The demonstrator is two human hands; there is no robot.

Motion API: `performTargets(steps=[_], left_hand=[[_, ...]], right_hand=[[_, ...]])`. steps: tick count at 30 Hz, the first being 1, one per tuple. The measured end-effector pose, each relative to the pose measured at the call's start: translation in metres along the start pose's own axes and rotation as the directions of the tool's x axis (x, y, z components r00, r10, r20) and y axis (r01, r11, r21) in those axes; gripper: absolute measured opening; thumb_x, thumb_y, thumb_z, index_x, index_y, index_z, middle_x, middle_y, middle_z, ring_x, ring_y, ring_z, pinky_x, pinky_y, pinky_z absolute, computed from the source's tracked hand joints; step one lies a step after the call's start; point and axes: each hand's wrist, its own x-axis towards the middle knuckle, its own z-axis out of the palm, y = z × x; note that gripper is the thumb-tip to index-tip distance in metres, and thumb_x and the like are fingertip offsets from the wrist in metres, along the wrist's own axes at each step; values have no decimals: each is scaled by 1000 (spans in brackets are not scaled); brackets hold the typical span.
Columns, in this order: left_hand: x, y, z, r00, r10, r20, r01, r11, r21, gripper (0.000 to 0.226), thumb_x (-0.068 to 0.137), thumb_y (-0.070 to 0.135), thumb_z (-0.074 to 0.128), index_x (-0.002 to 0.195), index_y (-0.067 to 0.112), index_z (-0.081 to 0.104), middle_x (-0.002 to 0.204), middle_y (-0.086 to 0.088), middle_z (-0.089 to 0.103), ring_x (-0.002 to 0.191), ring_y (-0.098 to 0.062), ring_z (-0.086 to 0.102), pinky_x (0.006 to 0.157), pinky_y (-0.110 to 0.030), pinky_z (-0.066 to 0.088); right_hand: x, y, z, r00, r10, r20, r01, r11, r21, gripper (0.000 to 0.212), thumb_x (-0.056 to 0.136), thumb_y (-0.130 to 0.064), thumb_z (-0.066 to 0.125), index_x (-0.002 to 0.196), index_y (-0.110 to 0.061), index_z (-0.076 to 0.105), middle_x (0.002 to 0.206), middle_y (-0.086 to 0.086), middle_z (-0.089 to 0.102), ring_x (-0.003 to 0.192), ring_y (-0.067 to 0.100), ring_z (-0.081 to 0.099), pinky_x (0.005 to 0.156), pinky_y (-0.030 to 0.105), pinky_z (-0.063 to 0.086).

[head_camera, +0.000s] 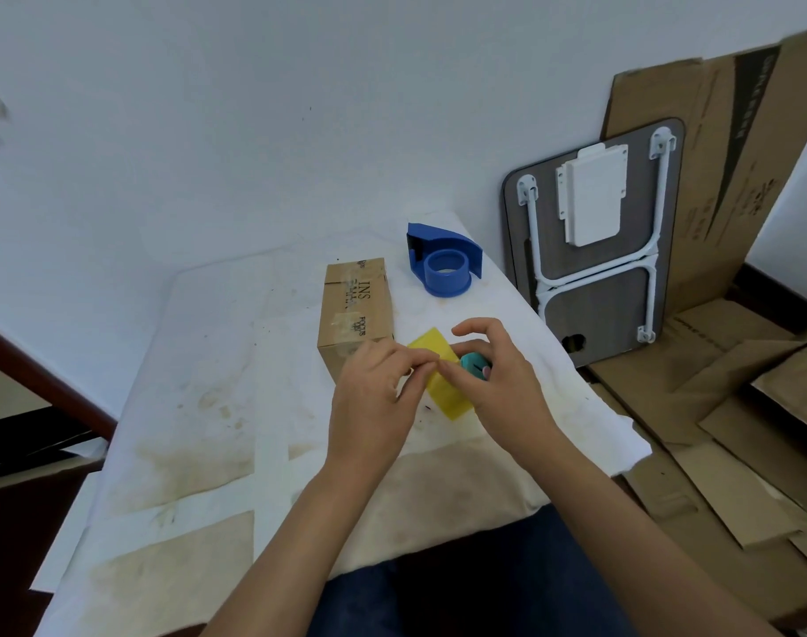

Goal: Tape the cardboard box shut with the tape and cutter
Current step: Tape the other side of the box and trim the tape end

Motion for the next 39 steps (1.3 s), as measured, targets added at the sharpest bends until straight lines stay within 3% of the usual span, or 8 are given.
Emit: performTargets(steps=[3, 8, 13, 20, 26, 30, 35, 39], left_hand=[[0, 2, 2, 987, -139, 76, 147, 983, -110, 6, 88, 24, 69, 90, 26, 75, 83, 14, 67, 80, -7, 60, 71, -20, 50], [3, 3, 8, 822, -517, 239, 569, 727, -384, 9, 86, 25, 69, 89, 34, 71, 79, 13, 68, 72, -5, 59, 69, -23, 52], [6, 2, 15, 843, -458, 281, 530, 797, -291, 26, 86, 28, 70, 109, 31, 59, 96, 8, 49, 75, 0, 52, 64, -13, 45], [2, -8, 17, 755, -388, 528, 651, 538, -536, 18, 85, 32, 72, 102, 34, 66, 123, -11, 60, 101, -26, 66, 90, -41, 55], [9, -15, 21, 851, -333, 405, 516, 675, -528, 27, 98, 0, 47, 112, 10, 68, 117, -7, 58, 87, -10, 69, 80, -24, 57], [18, -22, 14, 847, -390, 360, 523, 730, -441, 36, 100, 2, 40, 116, 19, 68, 120, 2, 56, 88, -11, 69, 82, -21, 56], [27, -32, -1, 801, -463, 380, 594, 690, -413, 34, 100, 6, 45, 95, 23, 75, 92, -1, 72, 81, -12, 70, 78, -22, 57], [35, -36, -14, 795, -497, 349, 606, 684, -407, 31, 99, 9, 48, 92, 21, 76, 87, -8, 74, 75, -13, 69, 74, -18, 55]], right_hand=[[-1, 3, -1, 1000, -12, 14, 13, 1000, -29, 33, 87, -33, 67, 115, -28, 50, 108, -3, 67, 84, 6, 58, 66, 9, 46], [-2, 10, -3, 1000, -13, 25, 14, 998, -53, 27, 88, -29, 67, 110, -29, 51, 108, -5, 67, 88, 4, 59, 66, 9, 45], [-2, 13, -7, 998, -29, 48, 31, 999, -39, 22, 87, -26, 68, 105, -28, 55, 99, -11, 66, 89, 6, 60, 69, 11, 48], [-2, 20, -19, 988, -94, 122, 101, 993, -53, 18, 84, -20, 72, 95, -29, 61, 88, -25, 64, 88, 0, 60, 74, 15, 49], [8, 16, -33, 977, -127, 169, 164, 959, -230, 22, 84, -19, 73, 97, -29, 59, 92, -17, 63, 87, -3, 59, 72, 8, 46], [34, 17, -33, 945, -253, 206, 326, 729, -602, 23, 84, -20, 67, 101, -27, 54, 98, -11, 60, 91, 12, 54, 76, 27, 47], [76, 32, -22, 888, -288, 359, 454, 410, -791, 18, 83, -15, 59, 98, -22, 51, 94, -2, 62, 95, 24, 52, 68, 29, 26], [90, 38, -16, 929, -122, 349, 362, 484, -796, 18, 87, -17, 55, 104, -21, 50, 97, -1, 50, 83, 23, 49, 67, 29, 34]])
